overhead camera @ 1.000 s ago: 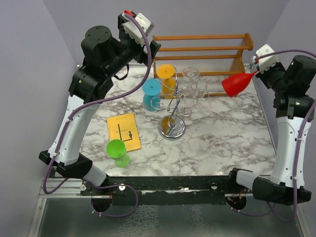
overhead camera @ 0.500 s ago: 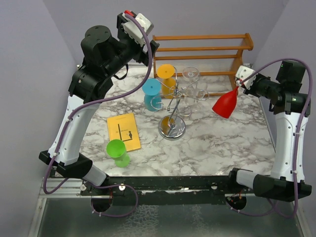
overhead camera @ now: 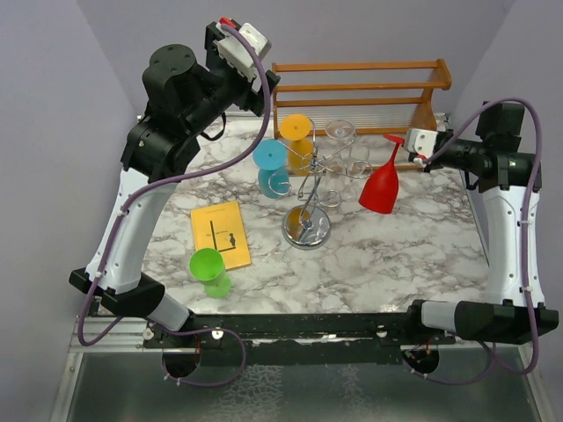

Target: Place the wine glass upside down on the wine glass rack

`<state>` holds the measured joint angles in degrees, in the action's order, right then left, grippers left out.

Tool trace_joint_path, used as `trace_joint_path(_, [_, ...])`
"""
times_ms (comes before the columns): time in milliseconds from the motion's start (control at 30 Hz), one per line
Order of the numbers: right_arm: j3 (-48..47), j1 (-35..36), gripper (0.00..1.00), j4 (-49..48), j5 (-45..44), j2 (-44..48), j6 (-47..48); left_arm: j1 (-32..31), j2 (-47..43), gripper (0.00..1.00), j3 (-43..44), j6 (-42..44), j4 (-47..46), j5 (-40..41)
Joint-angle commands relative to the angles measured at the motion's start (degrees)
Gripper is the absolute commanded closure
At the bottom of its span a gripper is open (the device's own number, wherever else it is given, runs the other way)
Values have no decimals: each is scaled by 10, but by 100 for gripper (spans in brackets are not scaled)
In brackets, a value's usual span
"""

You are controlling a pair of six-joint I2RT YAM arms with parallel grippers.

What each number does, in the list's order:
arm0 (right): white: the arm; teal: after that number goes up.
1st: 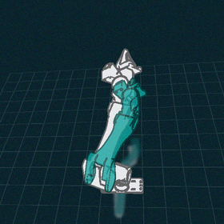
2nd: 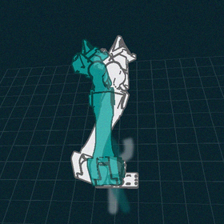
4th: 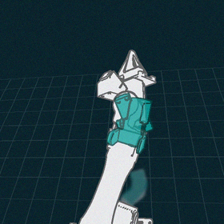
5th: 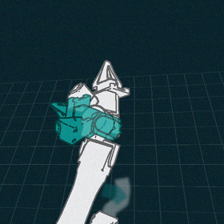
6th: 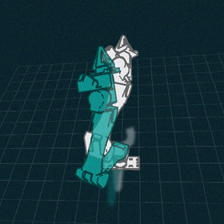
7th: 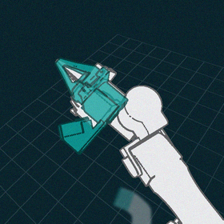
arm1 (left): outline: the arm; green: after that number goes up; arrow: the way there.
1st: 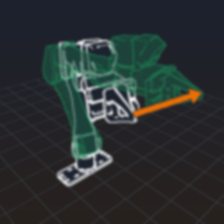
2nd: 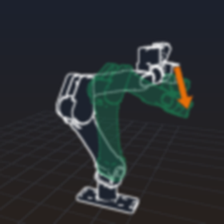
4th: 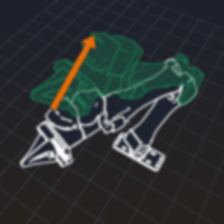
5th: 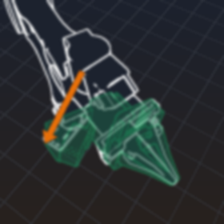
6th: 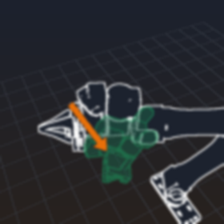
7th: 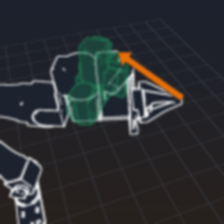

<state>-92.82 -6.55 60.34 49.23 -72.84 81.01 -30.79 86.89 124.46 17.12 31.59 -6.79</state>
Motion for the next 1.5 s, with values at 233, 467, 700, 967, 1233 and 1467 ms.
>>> trace_joint_path(233, [-20,52,99,-16,95,-28,57,12,-1,18,5,5,-8,10])
trace_joint_path(467, [-37,76,99,-14,123,-41,57,19,4,18,10,5,-10,9])
trace_joint_path(700, [-37,97,99,-15,133,-50,61,25,8,18,13,6,-9,7])
trace_joint_path(967, [-47,130,99,-19,134,-65,55,27,11,18,15,8,-7,6])
trace_joint_path(1233, [-55,150,99,0,147,-67,53,28,12,18,16,13,-6,7])
trace_joint_path(1467, [-65,154,99,30,149,-54,54,28,14,18,17,13,-6,6])
